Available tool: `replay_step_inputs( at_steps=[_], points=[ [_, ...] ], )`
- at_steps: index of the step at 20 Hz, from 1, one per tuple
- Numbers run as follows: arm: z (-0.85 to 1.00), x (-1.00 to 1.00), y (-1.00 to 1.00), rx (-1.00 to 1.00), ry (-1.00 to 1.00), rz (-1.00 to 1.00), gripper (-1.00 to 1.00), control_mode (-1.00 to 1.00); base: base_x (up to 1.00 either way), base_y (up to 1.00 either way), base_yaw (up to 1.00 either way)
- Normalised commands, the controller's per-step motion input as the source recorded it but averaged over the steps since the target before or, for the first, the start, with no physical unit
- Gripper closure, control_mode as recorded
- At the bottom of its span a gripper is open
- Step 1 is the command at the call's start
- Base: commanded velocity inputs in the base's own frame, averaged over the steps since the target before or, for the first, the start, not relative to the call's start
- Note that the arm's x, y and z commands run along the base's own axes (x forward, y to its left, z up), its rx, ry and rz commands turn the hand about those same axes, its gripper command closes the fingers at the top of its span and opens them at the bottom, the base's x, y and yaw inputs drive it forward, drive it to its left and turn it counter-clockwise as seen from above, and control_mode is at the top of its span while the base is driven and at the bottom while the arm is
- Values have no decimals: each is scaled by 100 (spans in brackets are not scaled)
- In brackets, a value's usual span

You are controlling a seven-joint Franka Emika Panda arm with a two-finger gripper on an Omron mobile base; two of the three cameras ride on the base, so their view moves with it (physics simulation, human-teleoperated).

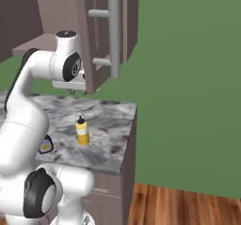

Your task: Pick the mustard and condiment bottle from the counter and place them in the cabinet.

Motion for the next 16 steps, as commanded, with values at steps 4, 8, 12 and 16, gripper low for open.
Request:
replay_step_inputs(
  at_steps=[4,8,12,16],
  points=[
    [0,-12,0,0,0,0,-100,-100,0,0,0],
    [0,-37,0,0,-2,0,-100,-100,0,0,0],
    [-14,-44,0,0,-10,0,-100,-100,0,0,0],
    [-30,-39,6,0,-16,1,-100,-100,0,0,0]
  ],
)
